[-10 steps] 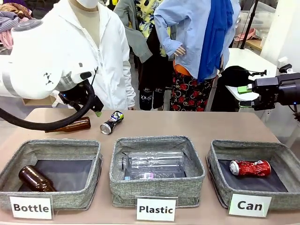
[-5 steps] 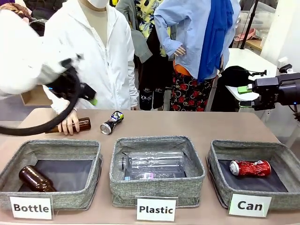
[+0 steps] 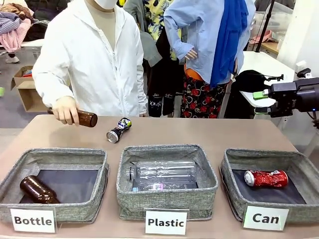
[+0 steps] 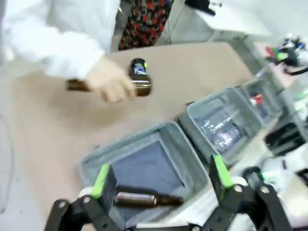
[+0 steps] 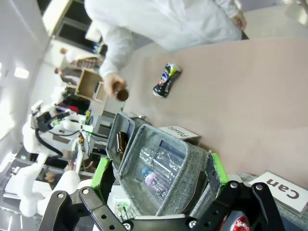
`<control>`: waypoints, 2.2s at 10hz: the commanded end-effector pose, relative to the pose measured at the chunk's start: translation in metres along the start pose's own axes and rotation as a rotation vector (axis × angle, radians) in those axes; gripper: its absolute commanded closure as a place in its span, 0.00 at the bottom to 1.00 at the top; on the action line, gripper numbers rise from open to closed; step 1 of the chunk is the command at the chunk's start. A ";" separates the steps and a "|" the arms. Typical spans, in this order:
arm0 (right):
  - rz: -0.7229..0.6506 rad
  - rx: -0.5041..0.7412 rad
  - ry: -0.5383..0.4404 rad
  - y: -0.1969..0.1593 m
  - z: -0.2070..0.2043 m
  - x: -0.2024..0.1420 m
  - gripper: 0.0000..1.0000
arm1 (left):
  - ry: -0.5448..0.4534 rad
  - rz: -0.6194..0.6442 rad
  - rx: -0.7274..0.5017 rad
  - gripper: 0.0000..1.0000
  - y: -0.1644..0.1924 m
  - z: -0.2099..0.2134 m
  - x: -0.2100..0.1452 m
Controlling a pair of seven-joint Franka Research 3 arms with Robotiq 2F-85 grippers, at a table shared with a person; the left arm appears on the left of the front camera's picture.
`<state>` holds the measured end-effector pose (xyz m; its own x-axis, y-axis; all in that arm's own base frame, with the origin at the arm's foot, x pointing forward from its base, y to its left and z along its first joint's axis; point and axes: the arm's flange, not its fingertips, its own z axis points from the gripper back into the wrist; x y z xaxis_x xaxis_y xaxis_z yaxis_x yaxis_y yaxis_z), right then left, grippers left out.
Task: Sort the can waste into the basket.
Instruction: Pick up the can waste from the table and place it in the right Fabric basket.
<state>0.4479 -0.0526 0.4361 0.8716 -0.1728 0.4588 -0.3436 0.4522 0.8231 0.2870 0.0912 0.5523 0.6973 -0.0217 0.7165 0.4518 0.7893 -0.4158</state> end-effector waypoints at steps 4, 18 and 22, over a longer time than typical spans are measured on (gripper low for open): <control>0.017 -0.005 -0.003 0.001 0.001 0.001 0.00 | -0.312 0.385 -0.094 0.00 0.090 0.077 -0.132; 0.017 -0.005 -0.003 0.001 0.001 0.001 0.00 | -0.192 0.387 -0.093 0.00 0.086 0.020 -0.037; 0.017 -0.005 -0.003 0.001 0.001 0.001 0.00 | 0.175 0.210 0.024 0.00 0.034 -0.112 0.079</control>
<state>0.4479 -0.0518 0.4362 0.8717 -0.1710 0.4592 -0.3445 0.4525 0.8225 0.3891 0.0427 0.5327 0.8243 0.1110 0.5552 0.2896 0.7599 -0.5819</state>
